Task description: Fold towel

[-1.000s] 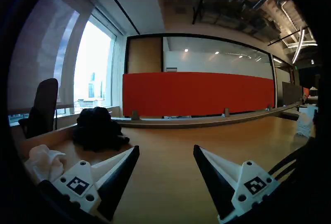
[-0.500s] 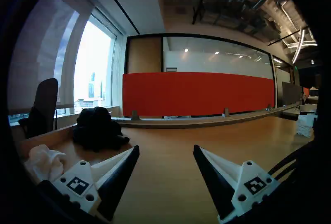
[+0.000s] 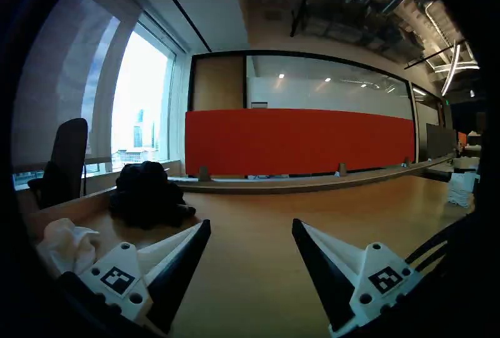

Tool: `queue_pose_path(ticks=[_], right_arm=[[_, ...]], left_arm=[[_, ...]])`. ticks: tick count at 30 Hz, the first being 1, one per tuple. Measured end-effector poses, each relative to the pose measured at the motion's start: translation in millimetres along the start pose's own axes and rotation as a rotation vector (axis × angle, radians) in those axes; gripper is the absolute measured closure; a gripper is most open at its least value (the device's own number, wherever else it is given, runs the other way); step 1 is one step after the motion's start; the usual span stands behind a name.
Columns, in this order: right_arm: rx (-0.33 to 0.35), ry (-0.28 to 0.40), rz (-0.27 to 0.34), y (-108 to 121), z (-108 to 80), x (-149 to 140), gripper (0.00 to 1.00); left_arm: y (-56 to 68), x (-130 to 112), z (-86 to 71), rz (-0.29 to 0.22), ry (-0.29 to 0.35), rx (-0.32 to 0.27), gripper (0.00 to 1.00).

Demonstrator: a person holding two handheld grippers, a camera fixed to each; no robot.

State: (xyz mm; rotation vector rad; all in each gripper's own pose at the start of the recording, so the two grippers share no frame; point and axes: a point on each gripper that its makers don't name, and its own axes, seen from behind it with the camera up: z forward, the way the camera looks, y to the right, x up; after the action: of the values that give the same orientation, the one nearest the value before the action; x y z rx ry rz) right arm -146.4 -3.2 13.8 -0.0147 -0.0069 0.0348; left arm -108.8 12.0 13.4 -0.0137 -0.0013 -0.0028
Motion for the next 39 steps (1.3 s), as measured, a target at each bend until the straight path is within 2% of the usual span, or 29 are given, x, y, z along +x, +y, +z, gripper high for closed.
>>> queue_pose_path(ticks=[39], right_arm=[[0.003,0.001,0.001,-1.0,-0.9,-0.1,0.01]], left_arm=[[-0.3,1.5,-0.2,0.000,0.000,0.000,0.03]])
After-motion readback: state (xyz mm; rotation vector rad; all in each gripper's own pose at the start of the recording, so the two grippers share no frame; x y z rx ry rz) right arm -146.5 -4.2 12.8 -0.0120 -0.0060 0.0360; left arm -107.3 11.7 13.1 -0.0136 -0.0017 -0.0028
